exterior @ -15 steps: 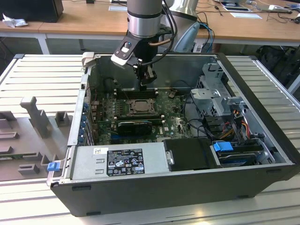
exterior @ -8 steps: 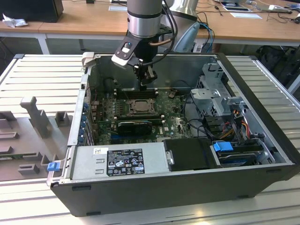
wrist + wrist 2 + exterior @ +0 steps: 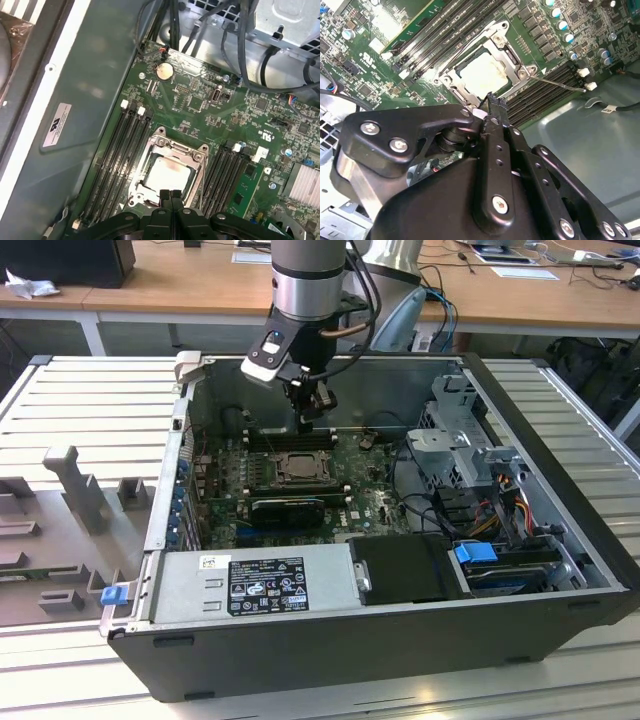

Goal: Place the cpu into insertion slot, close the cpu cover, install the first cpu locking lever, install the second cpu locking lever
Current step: 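Install the first cpu locking lever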

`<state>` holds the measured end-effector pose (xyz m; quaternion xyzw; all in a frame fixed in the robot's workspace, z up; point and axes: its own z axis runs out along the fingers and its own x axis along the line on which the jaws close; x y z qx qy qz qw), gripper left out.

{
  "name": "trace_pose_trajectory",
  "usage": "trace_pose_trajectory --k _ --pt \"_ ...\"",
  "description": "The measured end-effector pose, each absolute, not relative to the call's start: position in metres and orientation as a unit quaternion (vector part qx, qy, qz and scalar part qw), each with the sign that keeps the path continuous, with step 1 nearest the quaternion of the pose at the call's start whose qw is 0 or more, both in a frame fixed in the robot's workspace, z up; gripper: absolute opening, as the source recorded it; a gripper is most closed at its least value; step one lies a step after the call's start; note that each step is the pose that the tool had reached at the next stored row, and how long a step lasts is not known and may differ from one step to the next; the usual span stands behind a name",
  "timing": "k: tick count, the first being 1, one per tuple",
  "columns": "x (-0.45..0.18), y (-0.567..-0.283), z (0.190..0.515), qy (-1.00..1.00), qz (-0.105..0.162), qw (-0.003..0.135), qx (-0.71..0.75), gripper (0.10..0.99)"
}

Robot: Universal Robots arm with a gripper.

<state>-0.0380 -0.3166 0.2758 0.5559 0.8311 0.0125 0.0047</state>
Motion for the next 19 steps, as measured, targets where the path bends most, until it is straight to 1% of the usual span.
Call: trace_pose_trajectory --k 14,19 --pt "-0.038 -0.3166 0.2754 0.859 0.013 0.004 0.512 0.106" --pt "-0.038 -0.3166 0.2754 0.886 0.013 0.003 0.463 0.106"
